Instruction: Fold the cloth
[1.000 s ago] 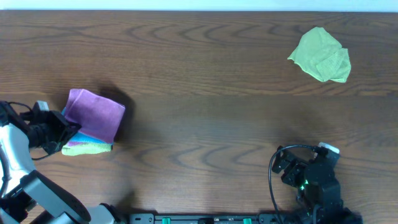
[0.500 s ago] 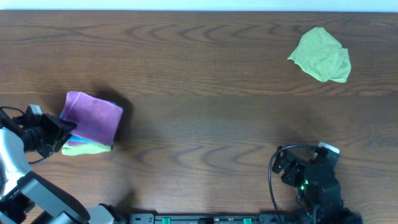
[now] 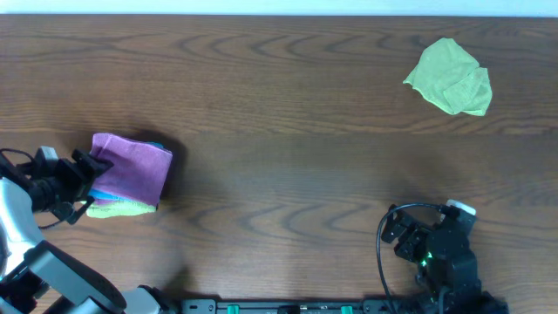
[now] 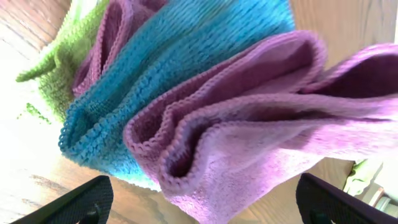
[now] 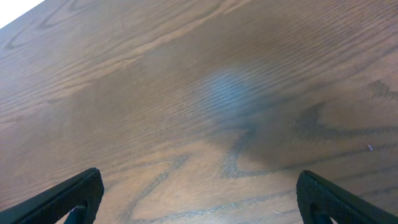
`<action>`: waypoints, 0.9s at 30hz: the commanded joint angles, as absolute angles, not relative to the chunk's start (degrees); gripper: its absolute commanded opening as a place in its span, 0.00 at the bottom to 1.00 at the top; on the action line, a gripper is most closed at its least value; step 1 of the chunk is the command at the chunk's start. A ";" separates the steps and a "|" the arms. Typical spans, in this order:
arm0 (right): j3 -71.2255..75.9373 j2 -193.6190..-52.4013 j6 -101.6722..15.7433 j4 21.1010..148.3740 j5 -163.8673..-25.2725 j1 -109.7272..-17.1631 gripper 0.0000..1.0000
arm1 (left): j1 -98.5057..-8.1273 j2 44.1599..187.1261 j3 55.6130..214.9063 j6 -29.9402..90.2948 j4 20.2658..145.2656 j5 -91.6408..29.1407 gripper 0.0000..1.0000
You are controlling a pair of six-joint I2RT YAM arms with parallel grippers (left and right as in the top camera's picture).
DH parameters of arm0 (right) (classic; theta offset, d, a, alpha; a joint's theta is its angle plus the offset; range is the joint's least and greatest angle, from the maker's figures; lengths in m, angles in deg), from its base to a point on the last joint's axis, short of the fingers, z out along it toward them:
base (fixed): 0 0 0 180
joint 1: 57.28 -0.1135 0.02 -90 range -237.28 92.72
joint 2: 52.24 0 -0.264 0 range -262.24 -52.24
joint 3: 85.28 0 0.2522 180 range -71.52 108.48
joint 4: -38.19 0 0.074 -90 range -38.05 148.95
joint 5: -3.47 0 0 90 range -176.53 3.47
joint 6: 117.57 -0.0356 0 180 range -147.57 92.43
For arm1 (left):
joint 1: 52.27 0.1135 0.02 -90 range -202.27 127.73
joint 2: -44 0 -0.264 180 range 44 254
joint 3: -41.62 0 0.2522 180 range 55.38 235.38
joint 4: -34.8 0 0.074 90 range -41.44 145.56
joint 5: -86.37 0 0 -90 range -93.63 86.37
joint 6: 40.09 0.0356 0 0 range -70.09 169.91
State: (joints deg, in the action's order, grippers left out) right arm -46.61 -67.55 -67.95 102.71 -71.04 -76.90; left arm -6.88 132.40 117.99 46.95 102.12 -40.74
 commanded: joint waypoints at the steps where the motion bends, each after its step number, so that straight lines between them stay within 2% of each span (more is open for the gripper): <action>1: -46.96 -67.18 -68.65 102.76 -70.04 -76.59 0.99 | -6.42 129.82 121.10 47.13 103.63 -40.74 0.95; 5: -46.94 -67.18 -68.67 102.78 -70.04 -76.59 0.99 | -6.42 126.71 122.50 47.08 105.75 -41.44 0.95; 15: -46.94 -67.18 -68.67 102.76 -70.04 -76.59 0.99 | -6.73 116.31 122.80 47.11 108.55 -54.35 0.95; 21: -46.94 -67.18 -68.67 102.78 -70.04 -76.57 0.99 | -8.94 109.62 122.80 46.10 108.20 -54.48 0.95; 27: -46.94 -67.18 -68.67 102.76 -70.04 -76.57 0.99 | -10.36 105.47 122.78 36.42 110.99 -53.98 0.95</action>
State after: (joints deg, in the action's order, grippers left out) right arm -46.61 -67.53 -67.95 102.71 -71.04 -76.90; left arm -9.99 106.32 121.45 42.60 109.22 -53.26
